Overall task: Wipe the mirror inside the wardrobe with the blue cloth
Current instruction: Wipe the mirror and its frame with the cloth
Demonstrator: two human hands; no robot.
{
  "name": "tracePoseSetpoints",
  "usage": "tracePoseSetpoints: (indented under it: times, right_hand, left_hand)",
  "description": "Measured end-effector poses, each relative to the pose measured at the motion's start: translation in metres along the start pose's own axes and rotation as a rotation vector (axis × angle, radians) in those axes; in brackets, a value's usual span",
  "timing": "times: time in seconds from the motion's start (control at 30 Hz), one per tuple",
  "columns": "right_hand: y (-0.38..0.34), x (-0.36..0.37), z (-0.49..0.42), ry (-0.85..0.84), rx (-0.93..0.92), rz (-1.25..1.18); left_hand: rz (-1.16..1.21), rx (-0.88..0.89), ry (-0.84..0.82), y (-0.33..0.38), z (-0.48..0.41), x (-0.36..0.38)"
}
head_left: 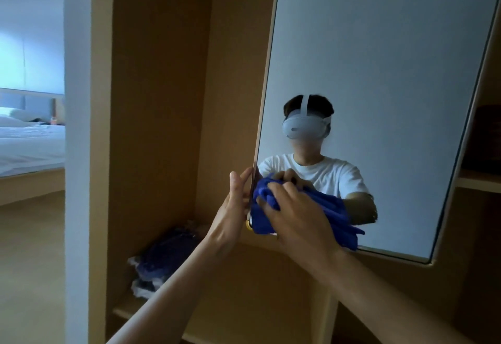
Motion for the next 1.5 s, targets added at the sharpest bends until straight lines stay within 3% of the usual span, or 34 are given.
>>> tracePoseSetpoints:
  times: [0.2,0.33,0.47,0.7,0.9,1.17,1.27,1.4,1.5]
  right_hand:
    - [-0.006,0.007,0.016,-0.063,-0.112,0.034]
    - [0.011,-0.015,-0.018,0.053,-0.012,0.073]
    - [0.009,-0.016,-0.026,0.058,0.037,0.070]
    - [-0.024,0.012,0.024,-0.119,-0.154,0.011]
    - [0.004,-0.020,-0.021,0.048,0.042,0.103]
    - [-0.033,0.006,0.028,-0.180,-0.135,-0.018]
    - [-0.011,-0.006,0.020,-0.117,-0.106,0.015]
    - [0.027,-0.024,0.011,0.006,0.063,0.036]
    - [0.029,-0.015,0.032,0.036,0.029,0.067]
  left_hand:
    - [0.032,-0.066,-0.007,-0.005,0.001,-0.002]
    - [0.038,-0.085,0.000,-0.007,0.006,-0.001]
    - [0.017,-0.106,-0.010,-0.011,0.008,-0.002]
    - [0.054,-0.136,-0.005,-0.015,0.010,0.000]
    - [0.046,-0.089,-0.003,-0.014,0.012,0.002]
    - [0.026,-0.087,0.037,-0.009,0.017,0.005]
    - [-0.038,-0.063,0.056,-0.004,0.020,0.007]
    - [-0.183,-0.048,0.075,-0.010,0.026,0.015]
    - [-0.186,-0.036,0.111,-0.014,0.030,0.016]
Point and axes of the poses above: each hand's wrist, its own z-axis away from the middle knuckle, its own x-axis out of the palm, y = z × x, the point moved 3 cm from there along -z, towards the middle knuckle, and after that the axes turned 7 degrees about y, right-handed, at the moved point
